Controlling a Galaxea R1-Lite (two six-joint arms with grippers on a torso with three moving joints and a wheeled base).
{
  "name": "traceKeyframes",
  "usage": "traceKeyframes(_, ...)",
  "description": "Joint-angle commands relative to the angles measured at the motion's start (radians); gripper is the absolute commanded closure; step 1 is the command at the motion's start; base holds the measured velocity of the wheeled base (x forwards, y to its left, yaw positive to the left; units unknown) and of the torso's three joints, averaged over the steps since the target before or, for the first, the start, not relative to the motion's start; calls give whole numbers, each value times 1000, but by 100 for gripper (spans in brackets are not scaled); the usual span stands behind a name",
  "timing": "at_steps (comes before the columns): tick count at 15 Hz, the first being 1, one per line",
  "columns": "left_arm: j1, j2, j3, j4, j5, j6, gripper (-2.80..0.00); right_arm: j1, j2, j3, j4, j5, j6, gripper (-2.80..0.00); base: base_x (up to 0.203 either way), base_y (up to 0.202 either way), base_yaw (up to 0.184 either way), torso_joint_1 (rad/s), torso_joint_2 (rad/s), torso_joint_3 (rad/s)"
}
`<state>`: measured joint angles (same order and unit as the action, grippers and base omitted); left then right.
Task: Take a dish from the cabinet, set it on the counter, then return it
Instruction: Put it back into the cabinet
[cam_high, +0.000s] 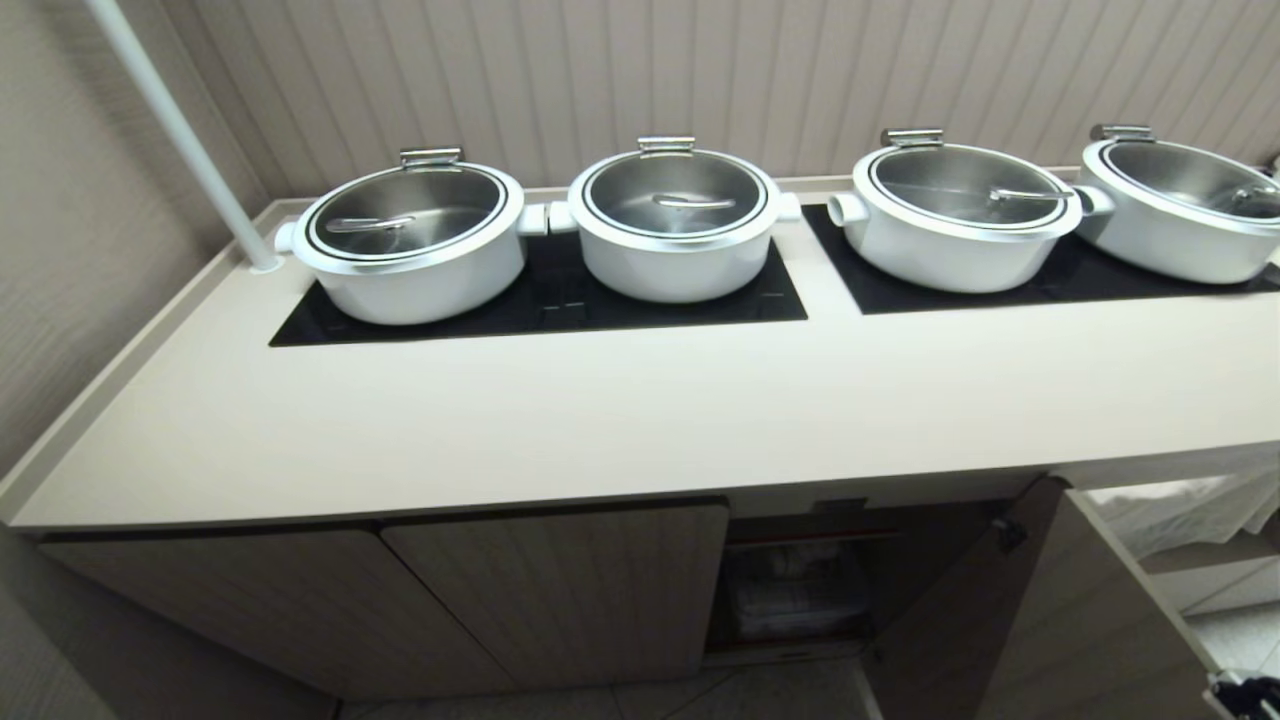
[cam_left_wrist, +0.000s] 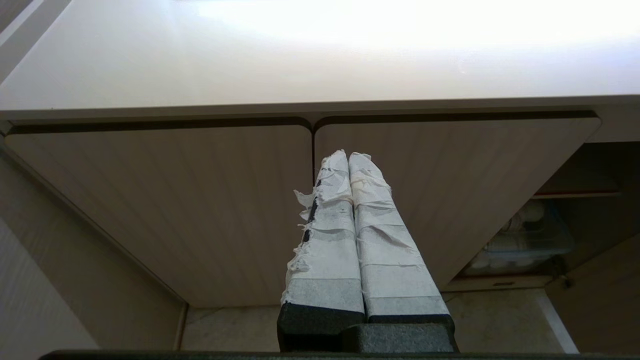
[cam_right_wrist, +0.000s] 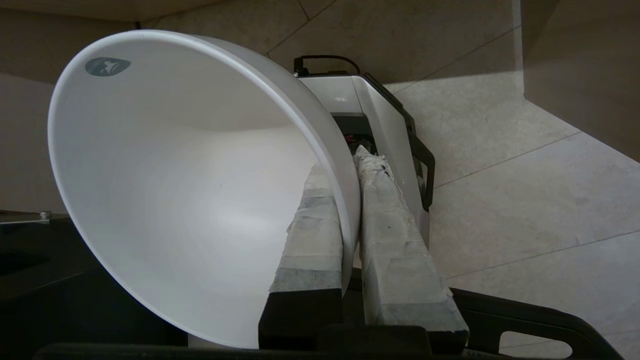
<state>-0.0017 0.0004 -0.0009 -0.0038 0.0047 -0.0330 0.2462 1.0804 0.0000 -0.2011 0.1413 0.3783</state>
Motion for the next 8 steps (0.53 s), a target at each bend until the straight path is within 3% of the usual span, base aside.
traceKeyframes(1, 0, 0, 1, -1, 1, -1, 0, -3, -1, 0, -1, 1, 2, 0, 0, 0, 0, -54, 139, 66)
traceKeyframes(8, 0, 0, -1, -1, 0, -1, 0, -10, 4, 0, -1, 0, 14, 0, 0, 0, 0, -67, 145, 75)
